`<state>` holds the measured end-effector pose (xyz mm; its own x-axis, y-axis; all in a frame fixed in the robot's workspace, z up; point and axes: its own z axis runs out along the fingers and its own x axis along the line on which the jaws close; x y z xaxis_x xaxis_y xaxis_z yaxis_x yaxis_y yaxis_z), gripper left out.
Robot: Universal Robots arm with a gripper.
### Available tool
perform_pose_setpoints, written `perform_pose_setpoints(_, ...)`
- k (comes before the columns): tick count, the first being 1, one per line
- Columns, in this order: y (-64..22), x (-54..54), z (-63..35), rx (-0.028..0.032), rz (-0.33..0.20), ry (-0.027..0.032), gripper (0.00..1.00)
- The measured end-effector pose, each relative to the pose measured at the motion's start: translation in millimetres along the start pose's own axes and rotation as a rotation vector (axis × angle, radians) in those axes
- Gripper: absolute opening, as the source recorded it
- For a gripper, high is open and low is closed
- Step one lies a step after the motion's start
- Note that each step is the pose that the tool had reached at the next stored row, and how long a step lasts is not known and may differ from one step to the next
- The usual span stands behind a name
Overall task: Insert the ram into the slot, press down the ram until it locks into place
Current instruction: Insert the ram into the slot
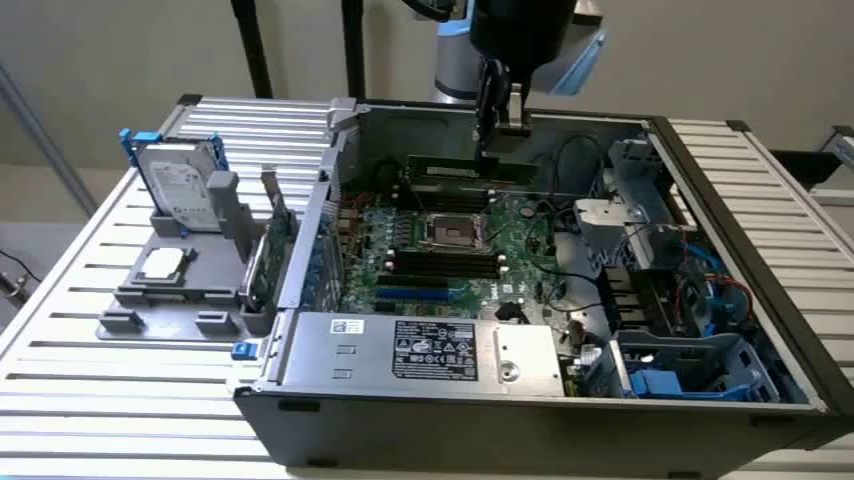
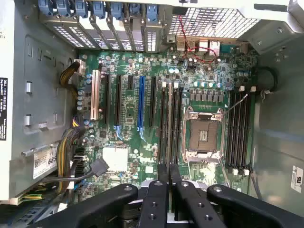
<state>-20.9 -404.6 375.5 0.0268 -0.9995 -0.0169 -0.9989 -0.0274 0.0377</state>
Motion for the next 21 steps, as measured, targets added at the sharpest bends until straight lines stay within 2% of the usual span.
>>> perform_pose_setpoints(11, 0.2, 0.0, -0.4, 0.0001, 0.0, 0.0002, 0.13)
perform_pose_setpoints(13, 2.2, -0.1, 3.0, 0.0018, -0.002, 0.0002, 0.13)
perform_pose_setpoints(21, 14.3, -0.1, 18.2, 0.0012, -0.043, 0.0017, 0.13)
